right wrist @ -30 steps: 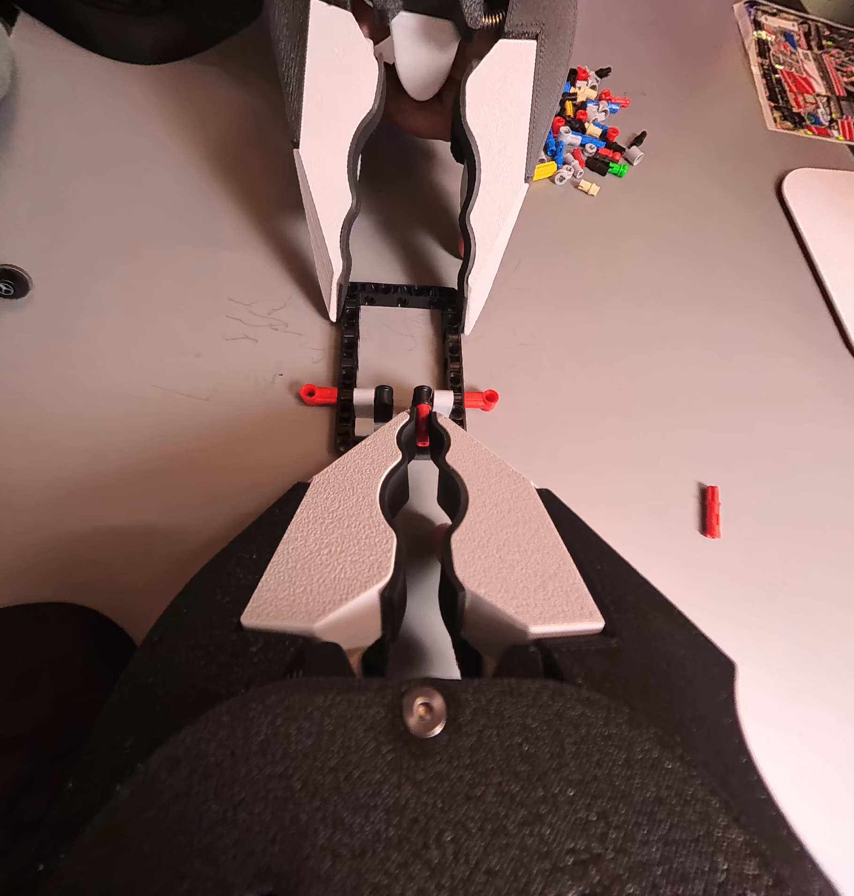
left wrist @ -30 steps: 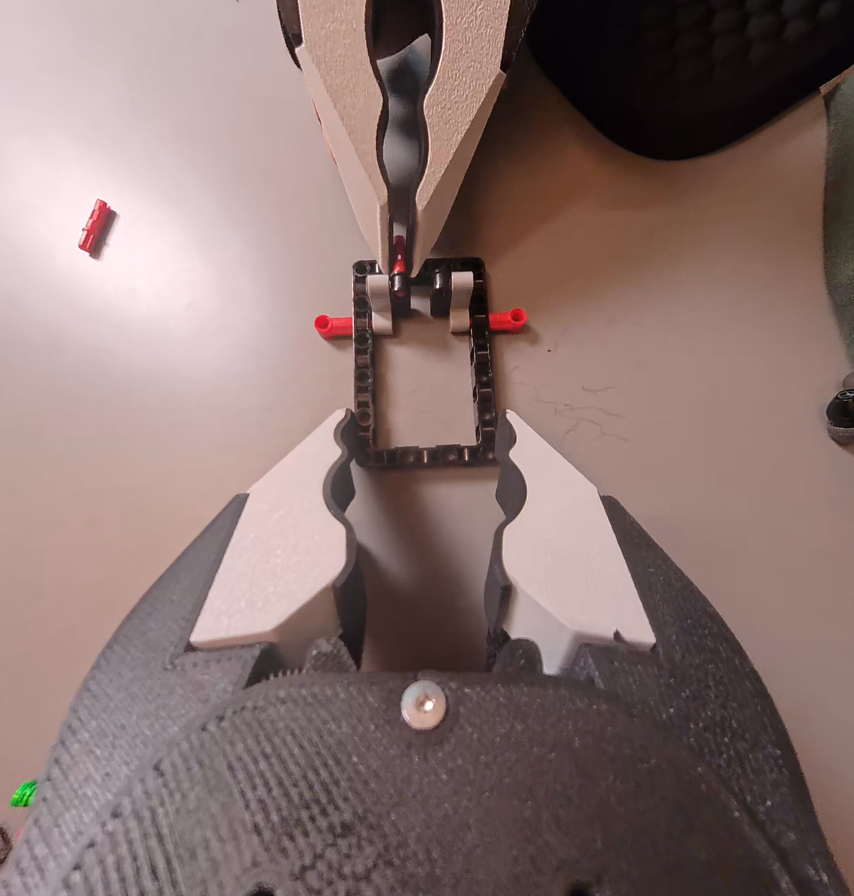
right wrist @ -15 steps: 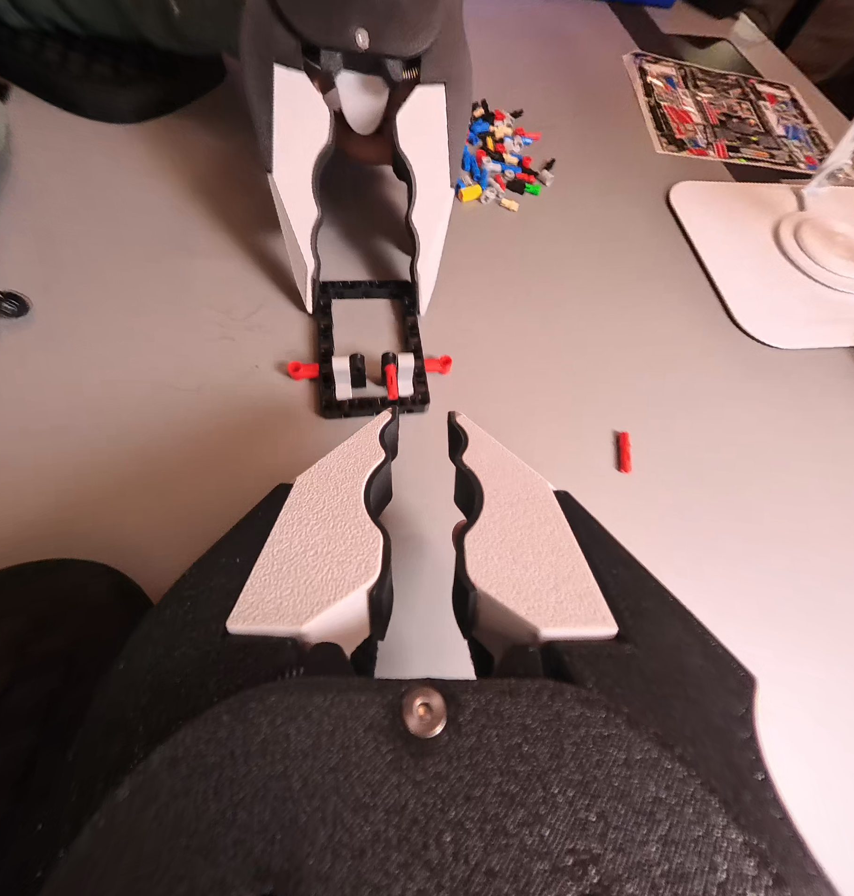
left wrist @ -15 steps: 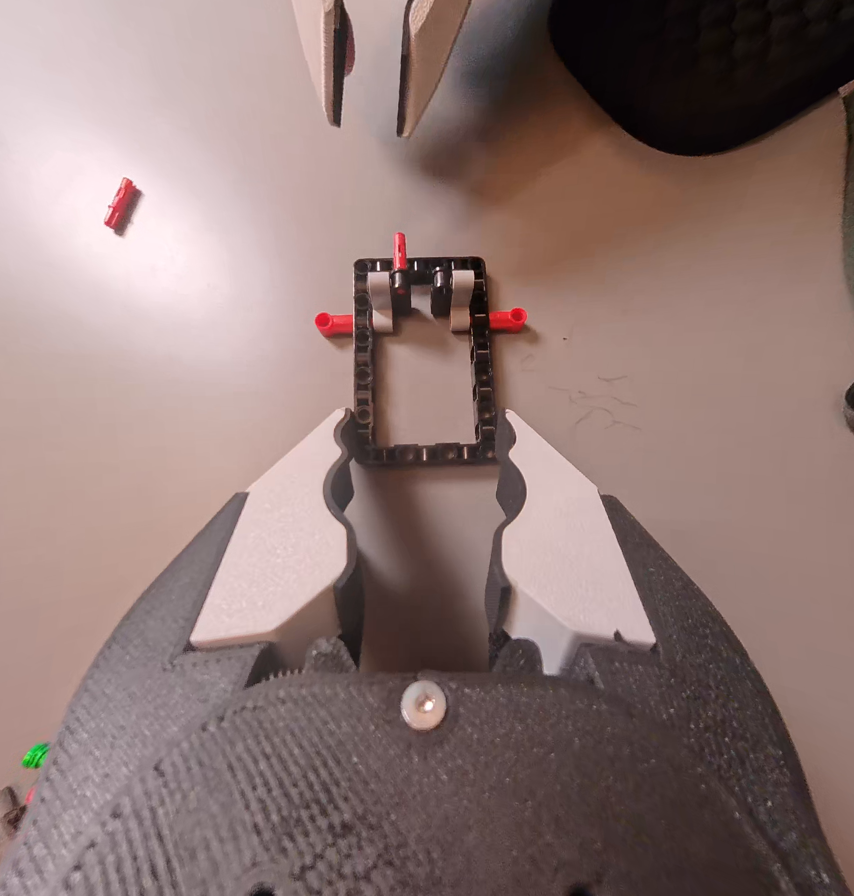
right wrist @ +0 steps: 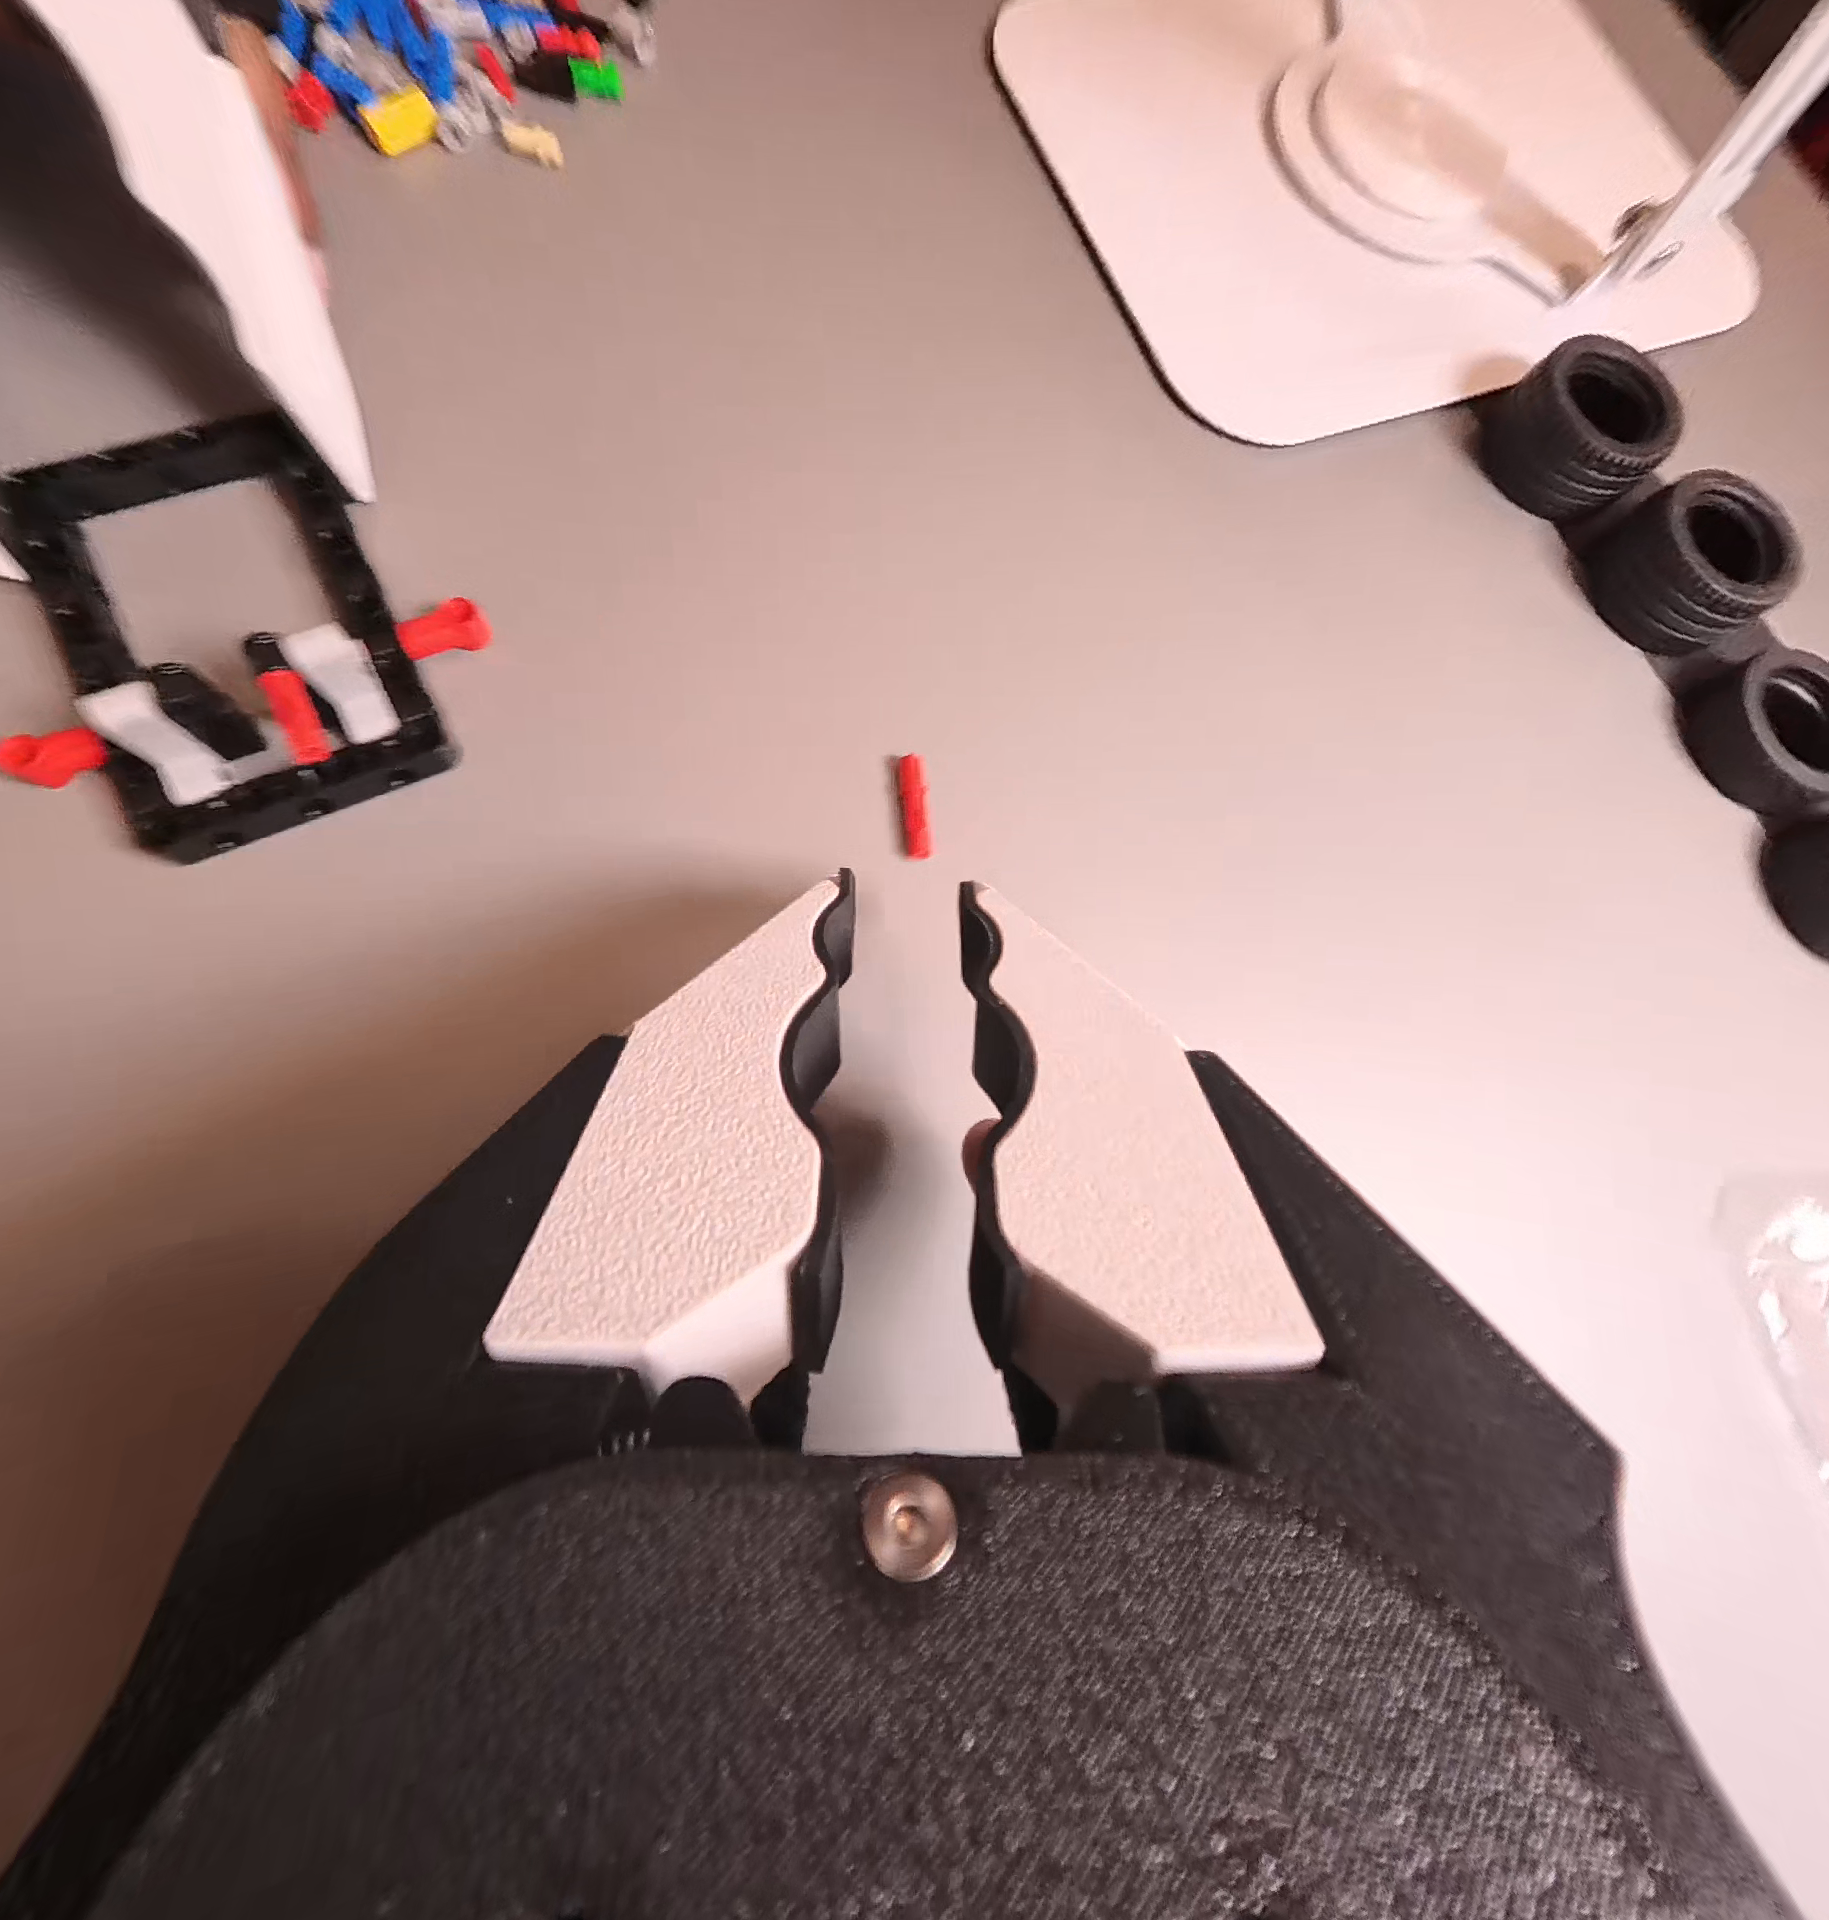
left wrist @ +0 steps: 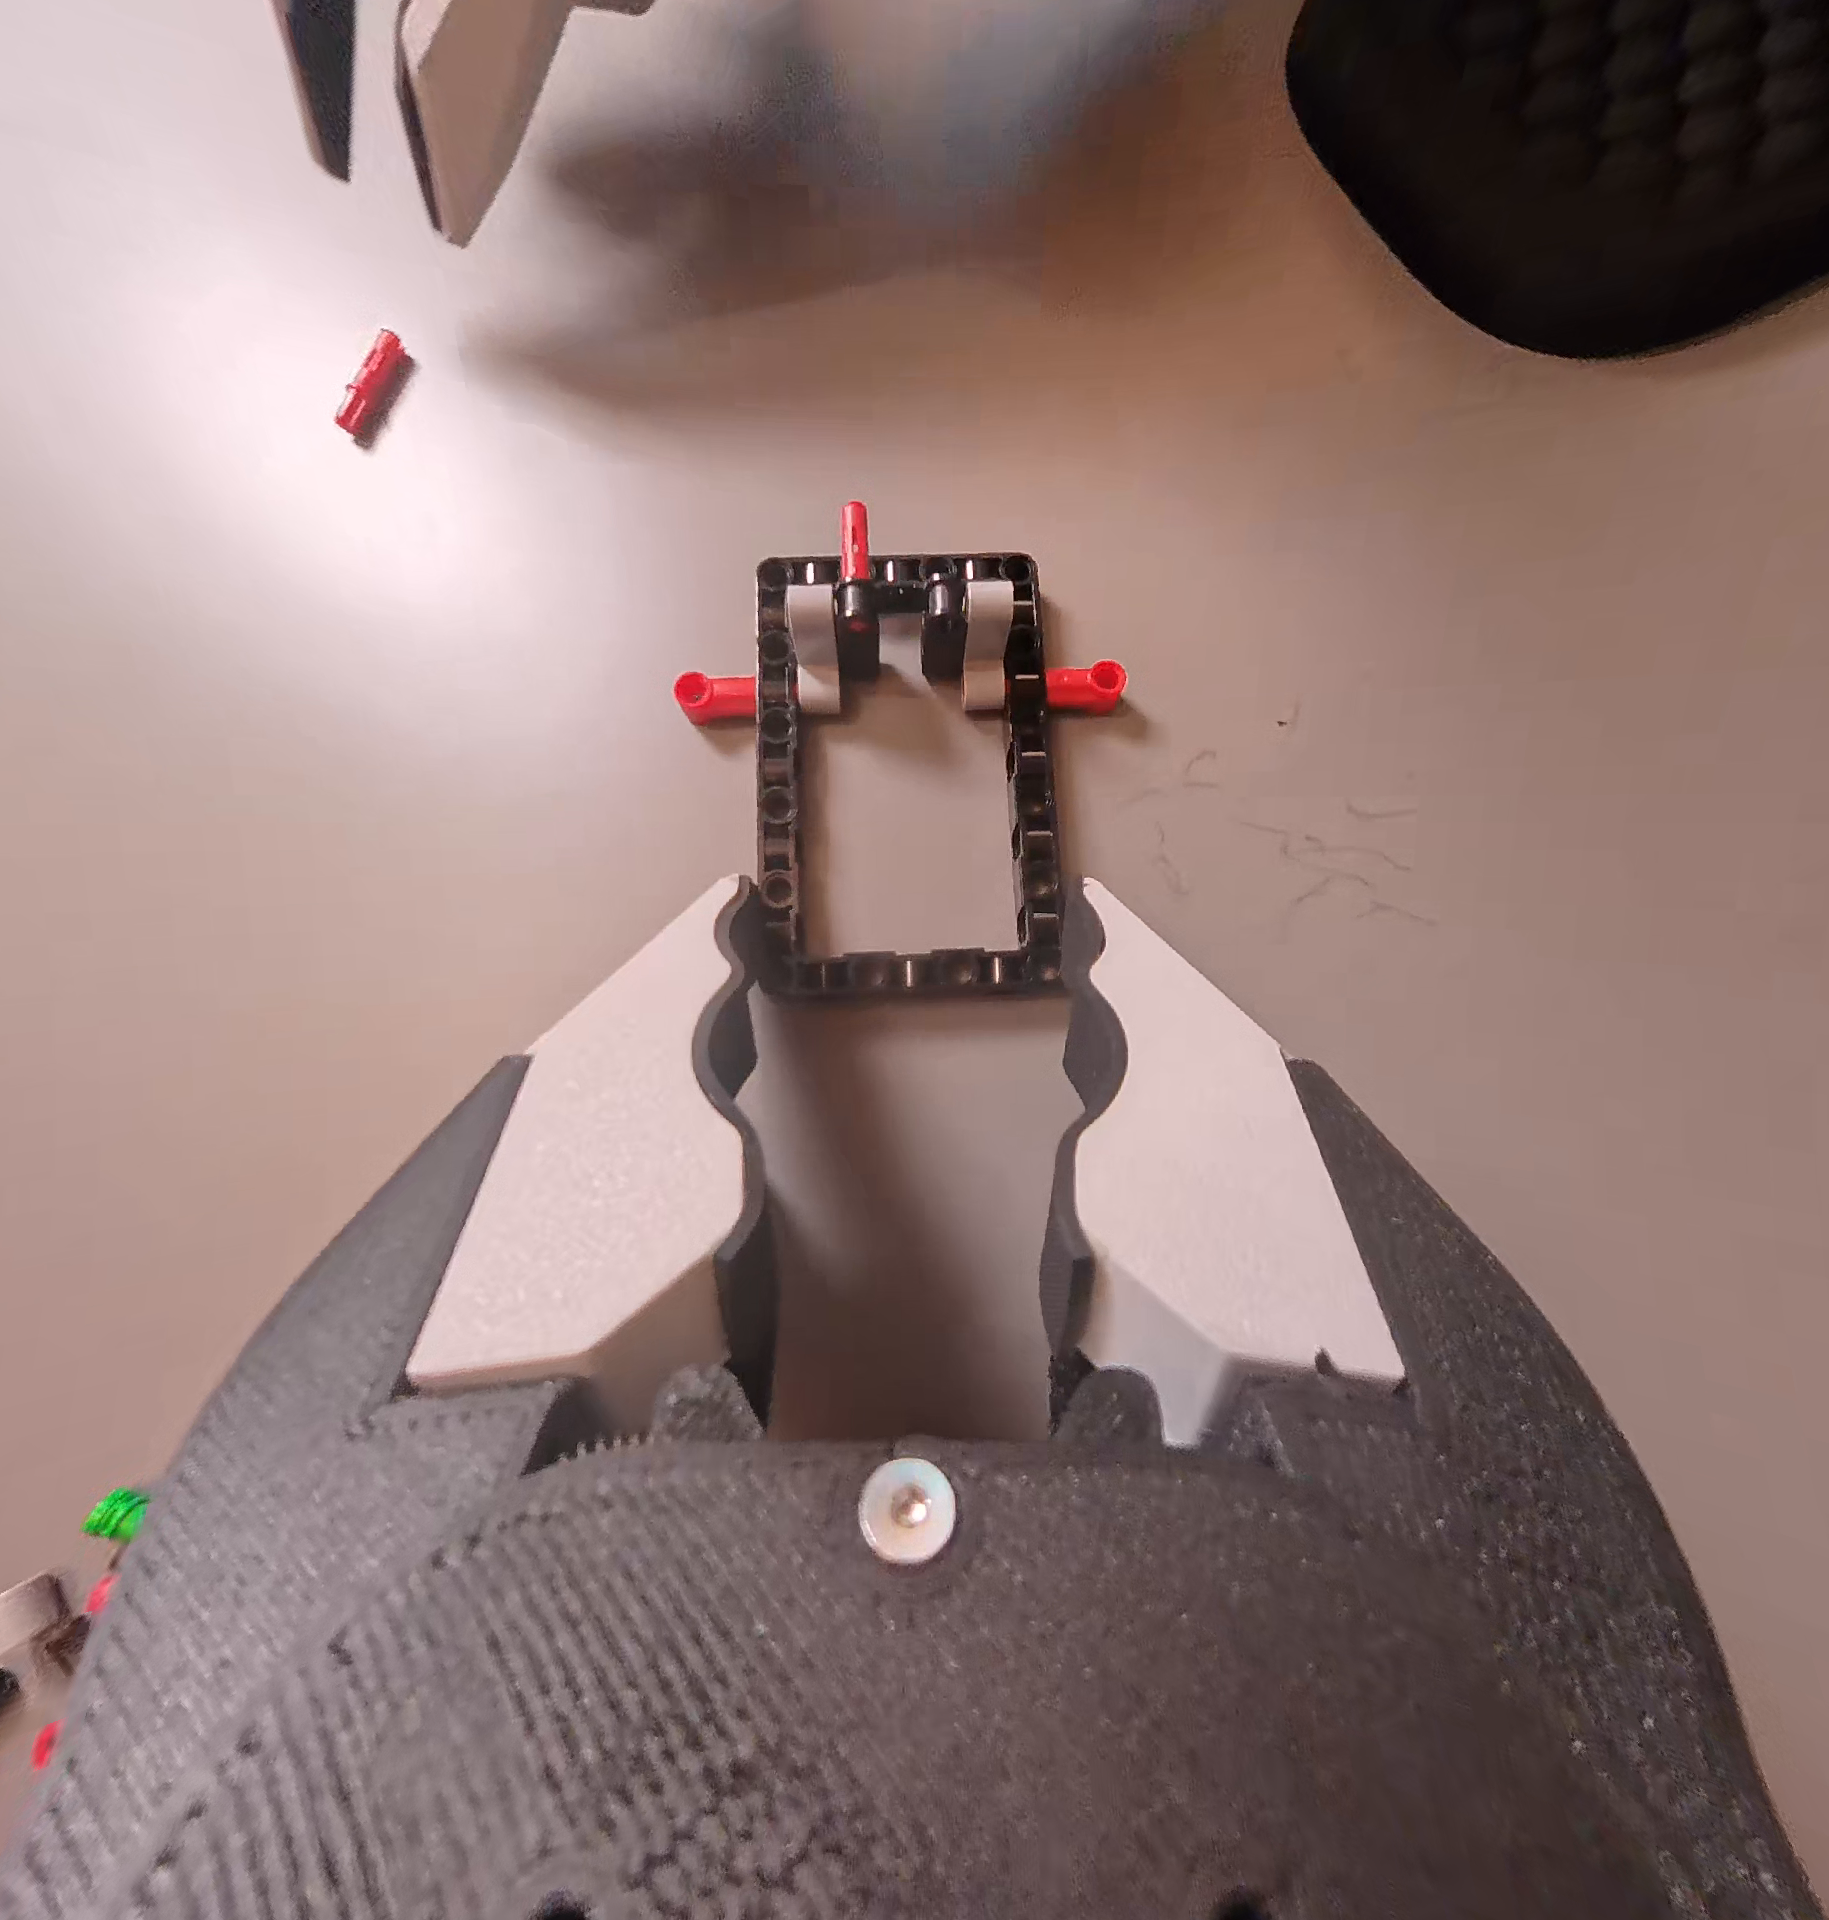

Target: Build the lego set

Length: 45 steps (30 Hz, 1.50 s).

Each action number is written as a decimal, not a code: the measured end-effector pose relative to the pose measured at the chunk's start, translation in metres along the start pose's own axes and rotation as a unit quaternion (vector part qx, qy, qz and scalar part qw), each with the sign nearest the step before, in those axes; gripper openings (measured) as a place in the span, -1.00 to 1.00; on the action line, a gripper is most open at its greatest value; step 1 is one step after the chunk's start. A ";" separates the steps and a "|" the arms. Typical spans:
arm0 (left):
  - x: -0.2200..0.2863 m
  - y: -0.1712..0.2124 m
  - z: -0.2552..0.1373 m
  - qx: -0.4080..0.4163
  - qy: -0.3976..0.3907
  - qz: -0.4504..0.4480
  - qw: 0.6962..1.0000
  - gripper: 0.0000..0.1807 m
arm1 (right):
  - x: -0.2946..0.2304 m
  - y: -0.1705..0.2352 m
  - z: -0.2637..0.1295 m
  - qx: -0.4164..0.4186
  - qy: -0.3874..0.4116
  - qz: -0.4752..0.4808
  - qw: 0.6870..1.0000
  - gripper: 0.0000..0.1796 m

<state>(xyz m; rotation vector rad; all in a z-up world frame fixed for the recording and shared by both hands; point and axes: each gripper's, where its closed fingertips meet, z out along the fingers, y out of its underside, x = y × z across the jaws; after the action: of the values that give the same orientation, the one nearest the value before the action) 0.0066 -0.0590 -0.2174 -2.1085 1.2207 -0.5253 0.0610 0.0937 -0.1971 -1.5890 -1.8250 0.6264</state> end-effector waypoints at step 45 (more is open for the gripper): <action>0.010 -0.039 0.021 0.064 -0.037 0.033 0.997 -0.84 | -0.131 -0.021 0.001 0.040 -0.116 -0.146 0.982 -0.98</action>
<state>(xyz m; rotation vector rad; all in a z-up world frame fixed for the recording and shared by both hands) 0.0488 -0.0470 -0.2056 -1.9562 1.1784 -0.4805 0.0551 -0.0383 -0.2027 -1.2031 -2.1234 0.7628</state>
